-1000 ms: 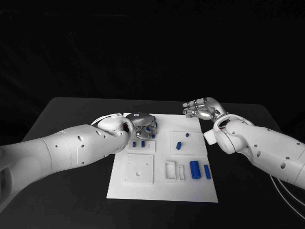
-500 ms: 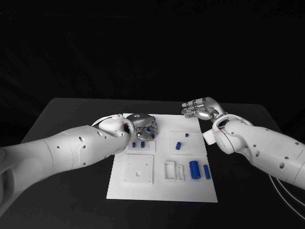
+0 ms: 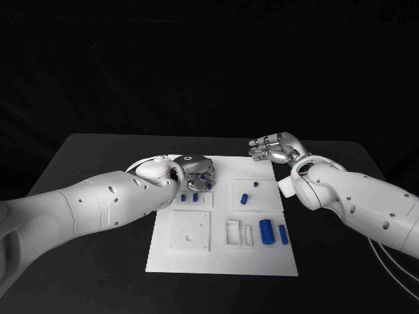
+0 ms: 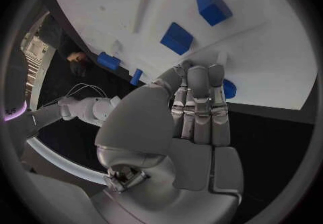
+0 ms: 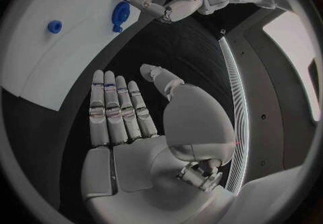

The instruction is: Assemble the parts on the task board

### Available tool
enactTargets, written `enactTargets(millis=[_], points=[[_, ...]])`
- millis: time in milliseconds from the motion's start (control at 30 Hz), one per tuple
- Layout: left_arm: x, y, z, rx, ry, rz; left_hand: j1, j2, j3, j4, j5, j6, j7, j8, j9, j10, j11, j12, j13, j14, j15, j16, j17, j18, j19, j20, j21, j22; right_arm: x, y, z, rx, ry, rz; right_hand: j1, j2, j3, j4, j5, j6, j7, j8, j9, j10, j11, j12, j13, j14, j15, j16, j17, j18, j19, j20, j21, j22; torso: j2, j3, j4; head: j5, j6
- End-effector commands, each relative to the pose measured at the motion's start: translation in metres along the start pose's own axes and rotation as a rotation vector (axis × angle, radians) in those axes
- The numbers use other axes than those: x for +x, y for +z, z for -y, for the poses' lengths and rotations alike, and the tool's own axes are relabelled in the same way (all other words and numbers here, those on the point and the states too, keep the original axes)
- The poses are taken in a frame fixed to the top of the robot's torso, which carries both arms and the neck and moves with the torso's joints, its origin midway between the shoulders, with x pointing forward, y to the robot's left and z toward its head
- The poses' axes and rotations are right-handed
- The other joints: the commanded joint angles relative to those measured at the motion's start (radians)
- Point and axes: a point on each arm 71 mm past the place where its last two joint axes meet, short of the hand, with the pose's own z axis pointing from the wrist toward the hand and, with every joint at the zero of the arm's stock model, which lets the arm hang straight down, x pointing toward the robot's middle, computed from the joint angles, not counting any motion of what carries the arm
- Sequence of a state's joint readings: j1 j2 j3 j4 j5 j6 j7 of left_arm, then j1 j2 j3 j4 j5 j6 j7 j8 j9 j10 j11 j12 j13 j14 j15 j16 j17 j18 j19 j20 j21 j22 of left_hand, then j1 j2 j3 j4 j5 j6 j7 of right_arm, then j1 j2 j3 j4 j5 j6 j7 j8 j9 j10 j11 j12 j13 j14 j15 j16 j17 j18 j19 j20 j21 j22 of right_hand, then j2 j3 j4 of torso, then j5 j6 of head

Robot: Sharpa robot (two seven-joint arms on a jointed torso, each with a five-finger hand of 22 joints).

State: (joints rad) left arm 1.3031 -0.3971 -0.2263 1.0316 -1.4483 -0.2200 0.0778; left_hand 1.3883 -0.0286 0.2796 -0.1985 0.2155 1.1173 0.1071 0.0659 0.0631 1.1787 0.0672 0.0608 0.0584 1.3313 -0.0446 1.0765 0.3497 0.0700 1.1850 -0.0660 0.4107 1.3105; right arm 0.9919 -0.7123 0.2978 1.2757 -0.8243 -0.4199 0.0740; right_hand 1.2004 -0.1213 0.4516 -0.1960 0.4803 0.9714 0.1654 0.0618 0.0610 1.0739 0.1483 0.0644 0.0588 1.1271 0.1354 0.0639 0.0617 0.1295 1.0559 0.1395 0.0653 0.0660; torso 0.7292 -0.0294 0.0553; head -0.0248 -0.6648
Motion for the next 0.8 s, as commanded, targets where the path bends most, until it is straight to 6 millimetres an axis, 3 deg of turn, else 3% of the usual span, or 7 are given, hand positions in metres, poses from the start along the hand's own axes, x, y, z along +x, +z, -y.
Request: enactTargets(millis=[33, 333, 433, 800], points=[[0.0100, -0.0005, -0.0005, -0.015, -0.003, -0.064, 0.004, 0.010, 0.006, 0.000, 0.001, 0.021, 0.002, -0.003, 0.000, 0.026, -0.001, -0.004, -0.001, 0.009, 0.005, -0.005, -0.002, 0.022, 0.004, 0.004, 0.008, 0.021, 0.0013, 0.0000, -0.0015, -0.013, 0.001, -0.006, -0.003, 0.001, 0.008, 0.000, 0.002, 0.004, -0.001, -0.002, -0.001, -0.004, -0.001, -0.002, -0.001, -0.007, 0.001, -0.003, -0.001, 0.005, -0.003, 0.002, 0.001, -0.001, -0.001, -0.0004, 0.0008, 0.000, -0.002], [0.0104, -0.0009, -0.0015, -0.022, -0.008, -0.066, 0.024, 0.030, -0.017, -0.001, 0.006, 0.068, -0.006, -0.004, 0.000, 0.087, -0.015, -0.003, -0.001, 0.027, 0.004, 0.004, 0.005, 0.033, 0.007, 0.007, 0.039, 0.021, 0.0016, 0.0001, -0.0017, -0.014, 0.001, -0.006, -0.003, 0.001, 0.008, 0.000, 0.002, 0.004, -0.001, -0.002, -0.001, -0.004, -0.001, -0.002, -0.001, -0.007, 0.001, -0.003, -0.001, 0.005, -0.003, 0.002, 0.001, -0.001, -0.001, -0.0008, 0.0011, 0.001, -0.002], [0.0098, -0.0012, -0.0020, -0.022, -0.022, -0.058, 0.017, 0.032, -0.021, -0.001, 0.027, 0.065, -0.006, -0.004, 0.000, 0.081, -0.013, -0.003, -0.001, 0.027, 0.005, 0.004, 0.006, 0.034, 0.003, 0.007, 0.044, 0.020, 0.0017, 0.0002, -0.0018, -0.014, 0.001, -0.006, -0.004, 0.002, 0.009, 0.002, 0.002, 0.005, -0.001, -0.002, -0.001, -0.004, -0.001, -0.002, -0.001, -0.007, 0.001, -0.003, -0.001, 0.005, -0.003, 0.002, 0.001, -0.001, -0.001, -0.0008, 0.0016, 0.002, -0.002], [0.0038, -0.0074, -0.0067, -0.018, -0.066, 0.016, 0.009, 0.036, -0.024, -0.001, 0.025, 0.077, -0.009, -0.003, 0.001, 0.091, -0.017, -0.003, -0.001, 0.038, 0.003, 0.000, 0.005, 0.035, 0.010, 0.006, 0.047, 0.018, 0.0016, 0.0003, -0.0016, -0.014, 0.001, -0.004, -0.004, 0.002, 0.009, 0.002, 0.002, 0.005, -0.001, -0.002, -0.001, -0.004, -0.001, -0.002, -0.001, -0.007, 0.001, -0.003, -0.001, 0.005, -0.003, 0.002, 0.001, -0.001, -0.002, -0.0010, 0.0014, 0.006, 0.002]])
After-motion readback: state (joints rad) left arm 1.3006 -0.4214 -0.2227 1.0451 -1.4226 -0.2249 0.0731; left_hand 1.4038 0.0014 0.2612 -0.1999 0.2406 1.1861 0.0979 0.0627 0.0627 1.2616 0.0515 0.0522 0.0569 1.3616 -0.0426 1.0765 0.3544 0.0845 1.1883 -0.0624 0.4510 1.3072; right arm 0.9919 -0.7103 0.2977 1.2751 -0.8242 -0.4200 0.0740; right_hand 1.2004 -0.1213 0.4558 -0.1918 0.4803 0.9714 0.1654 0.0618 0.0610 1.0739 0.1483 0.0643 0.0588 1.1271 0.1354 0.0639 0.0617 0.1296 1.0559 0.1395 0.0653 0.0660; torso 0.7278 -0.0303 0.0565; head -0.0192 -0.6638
